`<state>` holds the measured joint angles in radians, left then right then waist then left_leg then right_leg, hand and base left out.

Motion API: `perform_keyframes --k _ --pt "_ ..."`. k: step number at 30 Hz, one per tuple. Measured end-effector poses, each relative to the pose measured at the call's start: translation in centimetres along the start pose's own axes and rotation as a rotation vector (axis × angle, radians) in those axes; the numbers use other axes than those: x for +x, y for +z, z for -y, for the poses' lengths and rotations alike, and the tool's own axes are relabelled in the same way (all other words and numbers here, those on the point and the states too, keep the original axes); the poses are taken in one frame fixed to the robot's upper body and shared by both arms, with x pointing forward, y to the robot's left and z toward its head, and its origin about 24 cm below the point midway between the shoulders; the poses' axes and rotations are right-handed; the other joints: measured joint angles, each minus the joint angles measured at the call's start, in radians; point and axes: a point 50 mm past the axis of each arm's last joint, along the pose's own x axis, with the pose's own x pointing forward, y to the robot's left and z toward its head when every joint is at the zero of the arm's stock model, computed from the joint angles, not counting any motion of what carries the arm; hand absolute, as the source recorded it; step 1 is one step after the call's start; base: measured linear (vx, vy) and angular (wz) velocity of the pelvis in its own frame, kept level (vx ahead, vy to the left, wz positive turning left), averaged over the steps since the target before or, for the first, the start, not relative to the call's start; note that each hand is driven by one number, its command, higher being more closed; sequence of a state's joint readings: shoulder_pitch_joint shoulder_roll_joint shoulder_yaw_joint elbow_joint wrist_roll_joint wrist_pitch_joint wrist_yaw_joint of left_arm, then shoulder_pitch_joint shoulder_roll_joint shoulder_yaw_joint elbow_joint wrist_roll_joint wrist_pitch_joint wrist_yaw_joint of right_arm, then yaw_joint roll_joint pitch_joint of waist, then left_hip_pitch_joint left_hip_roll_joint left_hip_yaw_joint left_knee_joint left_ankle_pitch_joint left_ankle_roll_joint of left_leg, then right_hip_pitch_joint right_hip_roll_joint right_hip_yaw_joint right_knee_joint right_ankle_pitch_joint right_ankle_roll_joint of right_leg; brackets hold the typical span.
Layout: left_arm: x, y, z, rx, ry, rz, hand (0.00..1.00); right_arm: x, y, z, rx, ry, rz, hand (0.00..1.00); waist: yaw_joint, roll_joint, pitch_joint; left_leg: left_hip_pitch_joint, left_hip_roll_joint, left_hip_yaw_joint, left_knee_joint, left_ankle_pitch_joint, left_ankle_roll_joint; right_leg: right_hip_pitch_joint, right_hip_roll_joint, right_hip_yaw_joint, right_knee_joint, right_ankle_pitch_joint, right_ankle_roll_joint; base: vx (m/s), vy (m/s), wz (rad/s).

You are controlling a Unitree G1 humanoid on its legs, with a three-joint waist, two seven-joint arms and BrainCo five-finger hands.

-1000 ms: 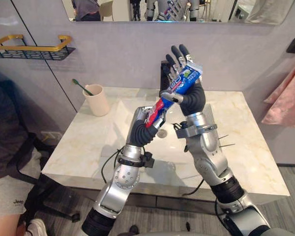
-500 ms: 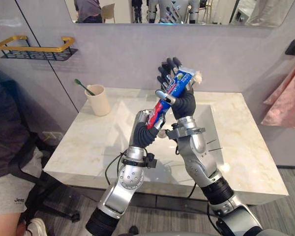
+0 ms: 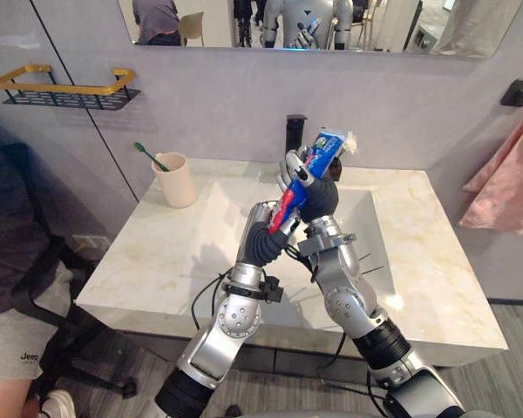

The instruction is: Organize washtable

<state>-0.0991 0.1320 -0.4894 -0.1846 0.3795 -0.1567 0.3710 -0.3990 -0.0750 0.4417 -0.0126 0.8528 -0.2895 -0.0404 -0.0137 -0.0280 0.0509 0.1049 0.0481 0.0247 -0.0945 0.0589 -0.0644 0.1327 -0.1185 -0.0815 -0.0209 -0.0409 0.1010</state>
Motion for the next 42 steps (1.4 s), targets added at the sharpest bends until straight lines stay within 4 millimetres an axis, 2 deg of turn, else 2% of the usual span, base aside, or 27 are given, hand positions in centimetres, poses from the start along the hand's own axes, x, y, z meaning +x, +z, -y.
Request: perform_keyframes --k 6,9,12,14,15,16,20,21,23,24,26,27,28,33,36,39,42 --pt "0.2 -0.1 -1.1 0.051 0.033 0.015 0.00 0.0 1.5 1.1 -0.108 -0.032 0.056 1.00 0.002 -0.001 -0.001 0.000 0.000 -0.006 0.000 0.001 -0.001 0.003 0.000 -0.004 0.000 0.000 0.000 0.00 0.000 0.01" --pt "0.3 0.4 -4.0 0.095 0.152 0.055 0.00 0.1 3.4 2.7 -0.171 -0.112 0.131 1.00 0.001 -0.001 -0.001 0.000 0.000 -0.014 0.000 0.002 -0.001 0.005 0.000 -0.007 0.000 0.000 0.000 0.00 0.000 0.04" --pt "-0.5 0.7 -7.5 0.162 0.296 0.063 0.00 -0.1 5.8 4.2 -0.246 -0.177 0.201 1.00 0.002 -0.001 -0.001 0.000 0.000 -0.021 0.000 0.002 -0.002 0.009 0.000 -0.014 -0.001 0.000 0.000 0.00 -0.002 0.06" --pt "-2.1 0.2 -10.3 0.241 0.415 0.022 0.00 -0.6 7.7 4.6 -0.306 -0.187 0.261 1.00 0.003 -0.001 0.000 0.000 0.000 -0.024 0.000 0.002 -0.002 0.014 0.001 -0.021 -0.004 0.000 0.000 -0.02 -0.013 0.09" --pt "-2.5 0.0 -11.0 0.262 0.442 0.007 0.00 -0.7 8.2 4.5 -0.320 -0.184 0.277 1.00 0.003 -0.001 0.000 0.000 0.000 -0.024 0.000 0.002 -0.002 0.016 0.001 -0.023 -0.006 0.000 0.000 -0.02 -0.014 0.09" --pt "-3.7 -0.4 -12.6 0.313 0.515 -0.033 0.00 -1.1 9.2 4.4 -0.338 -0.180 0.316 1.00 0.008 -0.001 0.000 0.000 0.000 -0.024 -0.001 0.002 -0.002 0.019 0.001 -0.025 -0.009 0.000 0.000 -0.01 -0.009 0.05" --pt "-7.1 -1.6 -16.0 0.375 0.713 -0.163 0.00 -2.2 10.5 5.3 -0.390 -0.230 0.361 1.00 0.031 -0.001 -0.001 0.000 -0.001 -0.028 -0.004 0.002 -0.002 0.020 0.000 -0.028 -0.010 0.000 0.000 0.00 -0.002 0.01" --pt "-7.6 -1.9 -16.4 0.369 0.739 -0.189 0.00 -2.4 10.5 5.5 -0.394 -0.242 0.362 1.00 0.032 -0.001 -0.001 0.000 -0.002 -0.031 -0.007 0.002 -0.002 0.021 0.000 -0.030 -0.010 0.000 0.000 -0.02 -0.010 0.09" --pt "-10.3 -4.2 -17.4 0.328 0.826 -0.342 0.00 -3.0 10.7 6.1 -0.412 -0.273 0.363 1.00 0.037 0.002 -0.002 -0.010 -0.007 -0.051 -0.008 0.002 -0.002 0.021 -0.004 -0.048 -0.011 -0.002 0.001 -0.03 -0.012 0.20" --pt "-11.1 -5.0 -17.5 0.303 0.850 -0.391 0.00 -3.1 10.8 6.2 -0.418 -0.281 0.365 1.00 0.037 0.002 -0.002 -0.013 -0.008 -0.052 -0.008 0.002 -0.002 0.021 -0.005 -0.053 -0.011 -0.002 0.001 -0.02 -0.008 0.20" --pt "-14.9 -7.8 -17.5 0.217 0.937 -0.594 0.00 -3.7 11.0 6.7 -0.457 -0.309 0.365 1.00 0.046 0.001 -0.002 -0.015 -0.010 -0.056 -0.008 0.003 -0.002 0.020 -0.007 -0.056 -0.011 -0.002 0.001 -0.02 -0.004 0.06" --pt "-15.8 -8.4 -17.3 0.195 0.956 -0.645 0.00 -3.8 11.1 6.8 -0.466 -0.319 0.368 1.00 0.051 0.002 -0.002 -0.015 -0.011 -0.058 -0.008 0.004 -0.002 0.020 -0.008 -0.056 -0.011 -0.002 0.002 -0.02 -0.009 0.06" --pt "-17.5 -9.8 -16.9 0.131 0.987 -0.739 0.00 -4.0 11.4 7.2 -0.495 -0.344 0.372 1.00 0.056 0.001 -0.002 -0.019 -0.012 -0.068 -0.008 0.005 -0.002 0.020 -0.009 -0.063 -0.011 -0.003 0.002 -0.02 -0.013 0.12" --pt "-23.2 -12.8 -14.2 -0.001 0.954 -1.050 0.00 -4.5 11.5 8.1 -0.565 -0.441 0.384 1.00 0.061 -0.001 -0.002 -0.053 -0.017 -0.108 -0.009 0.017 -0.005 0.014 -0.011 -0.116 -0.010 -0.010 0.002 -0.03 -0.022 0.30" --pt "-25.3 -14.2 -11.3 -0.084 0.842 -1.210 0.00 -4.7 10.8 9.0 -0.630 -0.502 0.348 1.00 0.087 -0.006 -0.001 -0.088 -0.013 -0.137 -0.009 0.027 -0.008 -0.003 -0.008 -0.146 -0.015 -0.010 0.001 -0.04 -0.037 0.28" --pt "-26.1 -14.9 -9.6 -0.114 0.722 -1.288 0.00 -4.6 10.4 9.4 -0.661 -0.529 0.329 1.00 0.101 -0.010 0.001 -0.104 -0.014 -0.161 -0.008 0.034 -0.006 -0.006 -0.007 -0.168 -0.017 -0.010 0.001 0.00 -0.042 0.26" --pt "-26.4 -15.3 -7.1 -0.136 0.536 -1.350 0.00 -2.8 10.6 9.4 -0.702 -0.528 0.334 1.00 0.120 -0.019 0.006 -0.126 -0.013 -0.172 -0.002 0.043 -0.007 -0.016 -0.004 -0.179 -0.017 -0.009 0.001 0.01 -0.021 0.13"
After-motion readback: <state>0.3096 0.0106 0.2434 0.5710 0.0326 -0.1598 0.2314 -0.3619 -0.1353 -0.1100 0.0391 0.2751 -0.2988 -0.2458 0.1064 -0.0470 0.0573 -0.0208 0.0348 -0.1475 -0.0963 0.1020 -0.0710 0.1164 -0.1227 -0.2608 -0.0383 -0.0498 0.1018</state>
